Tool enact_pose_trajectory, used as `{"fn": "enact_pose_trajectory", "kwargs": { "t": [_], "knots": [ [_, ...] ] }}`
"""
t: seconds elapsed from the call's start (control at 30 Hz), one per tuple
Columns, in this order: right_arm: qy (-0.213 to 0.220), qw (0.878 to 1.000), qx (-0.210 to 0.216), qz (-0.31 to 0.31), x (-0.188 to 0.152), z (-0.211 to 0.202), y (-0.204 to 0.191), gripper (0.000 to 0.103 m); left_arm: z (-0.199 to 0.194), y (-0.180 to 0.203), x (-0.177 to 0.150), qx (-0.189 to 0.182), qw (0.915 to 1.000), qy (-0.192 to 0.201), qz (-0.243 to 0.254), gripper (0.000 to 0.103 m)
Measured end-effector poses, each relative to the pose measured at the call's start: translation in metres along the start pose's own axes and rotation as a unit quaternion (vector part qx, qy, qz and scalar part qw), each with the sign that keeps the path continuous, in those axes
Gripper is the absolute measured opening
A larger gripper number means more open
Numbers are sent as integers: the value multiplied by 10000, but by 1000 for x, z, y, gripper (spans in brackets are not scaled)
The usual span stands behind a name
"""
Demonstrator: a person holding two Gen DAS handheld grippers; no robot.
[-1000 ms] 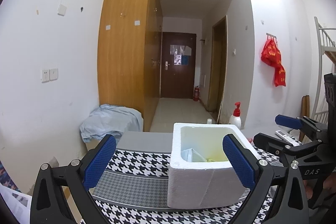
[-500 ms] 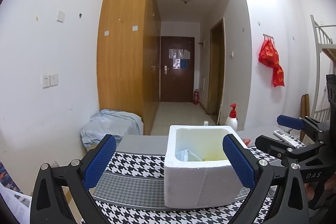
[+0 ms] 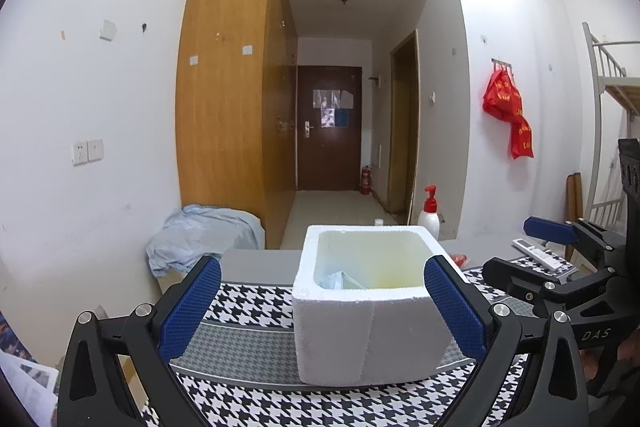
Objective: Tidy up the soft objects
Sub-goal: 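Withdraw both tools from the foam box back over the table, then move the right tool toward the grey sock lying on the table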
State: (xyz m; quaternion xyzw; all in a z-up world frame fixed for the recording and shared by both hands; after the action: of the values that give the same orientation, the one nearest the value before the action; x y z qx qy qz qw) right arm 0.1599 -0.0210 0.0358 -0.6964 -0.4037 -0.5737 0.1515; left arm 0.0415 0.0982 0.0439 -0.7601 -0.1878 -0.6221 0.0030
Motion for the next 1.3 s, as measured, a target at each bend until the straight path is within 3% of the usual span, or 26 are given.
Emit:
{"fn": "enact_pose_trajectory", "kwargs": {
  "t": [0.97,1.3],
  "knots": [
    [-405,9987,-54,312,-55,1,2,101,9,0,-49,-111,9997,-212,-51,102],
    [-477,9978,-220,409,-70,-10,16,101,14,20,-61,-466,9979,-455,-69,102]
  ]
}}
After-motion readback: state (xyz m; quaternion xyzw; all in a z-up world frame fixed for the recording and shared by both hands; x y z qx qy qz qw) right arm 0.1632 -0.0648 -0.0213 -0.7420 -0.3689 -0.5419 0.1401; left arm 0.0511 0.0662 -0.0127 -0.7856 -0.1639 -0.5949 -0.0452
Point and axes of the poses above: each gripper's, at about its wrist camera, not at the fingertips, and z roughly the way its jaws point, y to its right, x to its top, the point moved 3 cm from there along z, roughly the way its jaws point, and after that the axes turned 13 degrees about -z, right-handed, at the moved point
